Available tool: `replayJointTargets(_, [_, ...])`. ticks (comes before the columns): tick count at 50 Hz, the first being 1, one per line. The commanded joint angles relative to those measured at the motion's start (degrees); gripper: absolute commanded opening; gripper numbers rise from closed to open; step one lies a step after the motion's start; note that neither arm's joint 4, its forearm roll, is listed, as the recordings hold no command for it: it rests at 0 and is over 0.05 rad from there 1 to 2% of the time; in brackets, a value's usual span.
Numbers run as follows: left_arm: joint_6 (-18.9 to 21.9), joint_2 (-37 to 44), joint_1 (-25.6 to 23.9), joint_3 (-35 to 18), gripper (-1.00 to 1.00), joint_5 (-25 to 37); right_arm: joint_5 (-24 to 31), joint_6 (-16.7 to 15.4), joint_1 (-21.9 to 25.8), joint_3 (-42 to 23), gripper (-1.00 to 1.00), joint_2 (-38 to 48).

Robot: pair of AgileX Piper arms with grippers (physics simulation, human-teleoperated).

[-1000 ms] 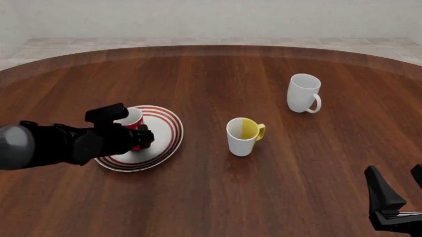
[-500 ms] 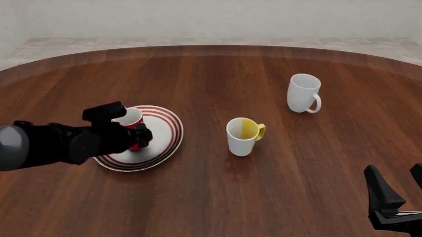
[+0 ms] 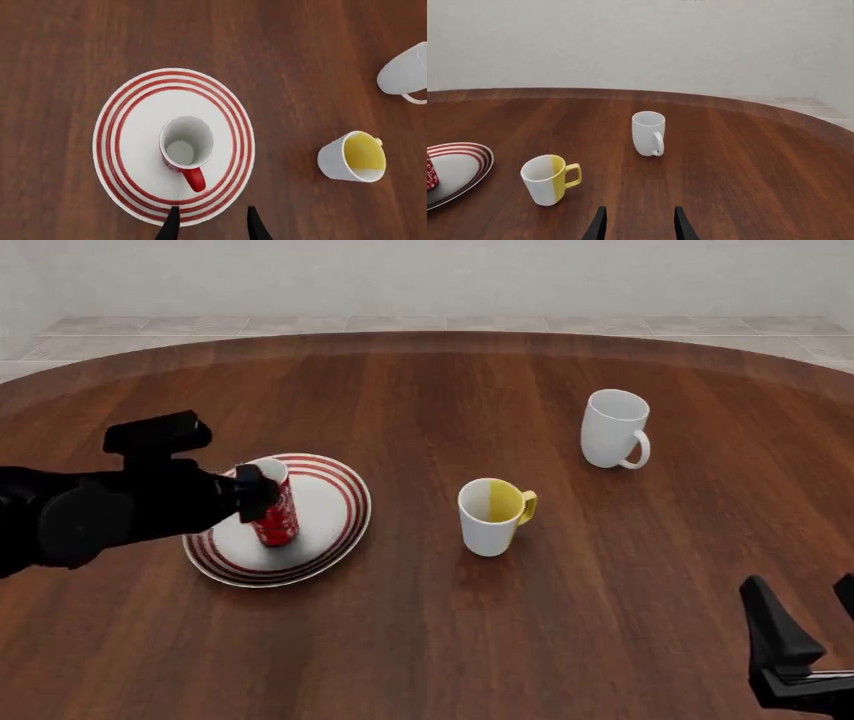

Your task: Pick up the red mug and put it on the plate

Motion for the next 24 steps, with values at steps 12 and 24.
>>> replayJointTargets(12, [1.42,-20.97,-3.02,-0.35,1.0,15.33,2.64,0.4,-0.18,0.0,1.0,-3.42])
replayJointTargets(24, [3.04,-28.18,-3.79,-5.4,1.0,22.77,2.17,0.88,-0.25,-0.04,1.0,-2.73])
